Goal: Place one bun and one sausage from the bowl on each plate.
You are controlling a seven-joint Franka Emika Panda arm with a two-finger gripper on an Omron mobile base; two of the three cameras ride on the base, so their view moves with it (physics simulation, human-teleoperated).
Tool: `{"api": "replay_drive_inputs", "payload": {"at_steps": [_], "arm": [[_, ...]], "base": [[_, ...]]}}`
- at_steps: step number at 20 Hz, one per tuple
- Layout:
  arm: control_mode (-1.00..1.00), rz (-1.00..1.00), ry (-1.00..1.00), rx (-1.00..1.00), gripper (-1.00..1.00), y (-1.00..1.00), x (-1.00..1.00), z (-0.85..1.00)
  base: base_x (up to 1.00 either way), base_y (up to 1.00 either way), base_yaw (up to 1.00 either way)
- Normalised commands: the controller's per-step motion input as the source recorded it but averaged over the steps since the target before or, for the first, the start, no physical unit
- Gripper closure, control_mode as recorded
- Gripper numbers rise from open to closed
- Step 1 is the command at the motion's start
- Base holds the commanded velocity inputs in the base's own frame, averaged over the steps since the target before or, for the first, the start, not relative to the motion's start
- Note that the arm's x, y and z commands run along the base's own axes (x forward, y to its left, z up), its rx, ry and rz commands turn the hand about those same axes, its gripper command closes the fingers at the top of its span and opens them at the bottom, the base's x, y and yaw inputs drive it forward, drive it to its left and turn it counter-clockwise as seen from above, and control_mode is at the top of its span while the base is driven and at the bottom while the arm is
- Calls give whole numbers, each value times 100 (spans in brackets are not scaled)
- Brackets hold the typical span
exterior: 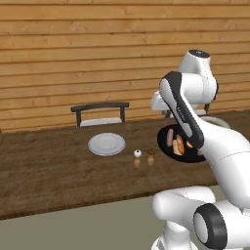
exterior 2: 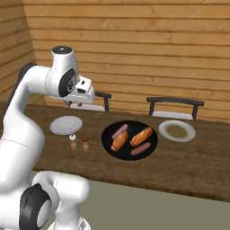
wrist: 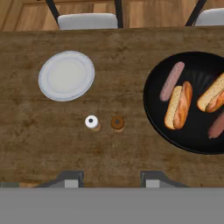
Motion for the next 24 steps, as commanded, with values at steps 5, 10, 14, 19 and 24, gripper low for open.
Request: {"api": "replay_drive_inputs", "payload": {"at_steps": [5, 10, 14, 19, 24], "arm": [[-100, 0, -1, 0, -100, -6, -31, -17], [-100, 0, 1, 0, -100, -66, 23, -58], [-100, 0, 19, 0, -100, -93, 57, -85], [-100, 0, 16, 0, -100, -75, 71, -93], [-100, 0, 0, 2, -100, -49, 54, -71]], "base": [[0, 0, 0], [0, 0, 0], [0, 0, 0], [0, 0, 0], [0, 0, 0]]}}
